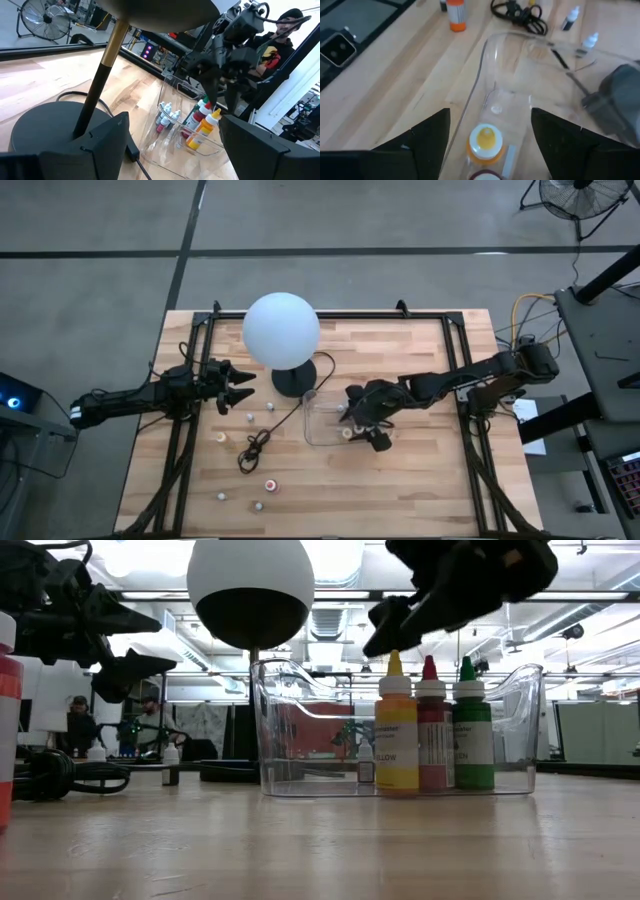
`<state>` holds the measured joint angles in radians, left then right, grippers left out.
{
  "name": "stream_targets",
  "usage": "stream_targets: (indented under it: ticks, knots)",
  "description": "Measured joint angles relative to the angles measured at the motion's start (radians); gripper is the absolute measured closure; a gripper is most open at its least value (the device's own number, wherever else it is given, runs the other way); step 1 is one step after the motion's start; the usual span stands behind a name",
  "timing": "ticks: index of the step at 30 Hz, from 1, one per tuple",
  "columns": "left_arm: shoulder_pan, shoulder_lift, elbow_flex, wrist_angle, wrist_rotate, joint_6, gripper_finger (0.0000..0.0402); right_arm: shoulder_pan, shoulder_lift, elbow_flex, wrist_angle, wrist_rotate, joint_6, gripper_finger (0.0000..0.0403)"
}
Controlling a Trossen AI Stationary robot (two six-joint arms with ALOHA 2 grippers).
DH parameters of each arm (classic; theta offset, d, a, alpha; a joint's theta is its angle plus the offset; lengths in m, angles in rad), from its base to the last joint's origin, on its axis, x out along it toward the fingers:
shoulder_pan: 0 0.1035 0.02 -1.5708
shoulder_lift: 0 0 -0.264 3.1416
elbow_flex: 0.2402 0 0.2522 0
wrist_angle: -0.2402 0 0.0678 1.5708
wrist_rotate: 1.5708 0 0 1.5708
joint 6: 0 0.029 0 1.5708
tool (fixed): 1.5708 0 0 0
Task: Pick & Place food coloring
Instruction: Put the small blue food coloring bottle into the transparent bin
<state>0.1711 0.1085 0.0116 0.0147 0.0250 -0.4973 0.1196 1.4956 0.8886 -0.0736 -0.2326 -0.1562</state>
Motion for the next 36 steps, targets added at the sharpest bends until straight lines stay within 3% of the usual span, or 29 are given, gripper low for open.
stream_targets:
  ticks: [11,22,36]
  knots:
    - [0.0,0.0,0.0,0.0,0.0,0.0,0.0122,0.04,-0.132,0.026,0.002,0.137,0.031,0.0131]
    - [0.0,0.0,0.0,0.0,0.0,0.0,0.0122,0.18,-0.124,0.161,-0.014,0.58,0.1,0.0109]
    - [0.0,0.0,0.0,0.0,0.0,0.0,0.0122,0.33,-0.122,0.408,-0.381,0.592,0.348,0.0101]
